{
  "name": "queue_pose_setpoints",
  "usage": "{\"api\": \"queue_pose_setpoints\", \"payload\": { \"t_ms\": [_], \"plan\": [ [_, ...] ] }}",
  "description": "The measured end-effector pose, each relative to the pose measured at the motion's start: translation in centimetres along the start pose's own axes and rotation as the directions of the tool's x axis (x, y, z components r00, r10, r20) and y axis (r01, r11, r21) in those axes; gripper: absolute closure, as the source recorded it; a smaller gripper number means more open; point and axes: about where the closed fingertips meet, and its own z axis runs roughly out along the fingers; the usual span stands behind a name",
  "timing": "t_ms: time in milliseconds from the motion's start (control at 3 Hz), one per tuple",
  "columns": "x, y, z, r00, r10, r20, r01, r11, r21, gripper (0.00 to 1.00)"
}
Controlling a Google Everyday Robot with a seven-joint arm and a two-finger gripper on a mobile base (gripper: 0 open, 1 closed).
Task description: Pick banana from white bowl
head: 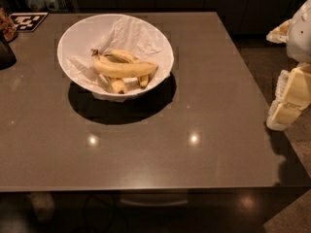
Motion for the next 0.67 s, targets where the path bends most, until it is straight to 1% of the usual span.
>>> {"api": "queue_pose_setpoints", "payload": {
  "t_ms": [333,667],
  "plan": [
    [0.00,0.00,0.00,1.000,0.000,0.000,0.000,1.0000,0.000,0.00],
    [-0.93,-0.45,-0.24,1.000,-0.007,0.004,0.007,1.0000,-0.006,0.00]
  ]
}}
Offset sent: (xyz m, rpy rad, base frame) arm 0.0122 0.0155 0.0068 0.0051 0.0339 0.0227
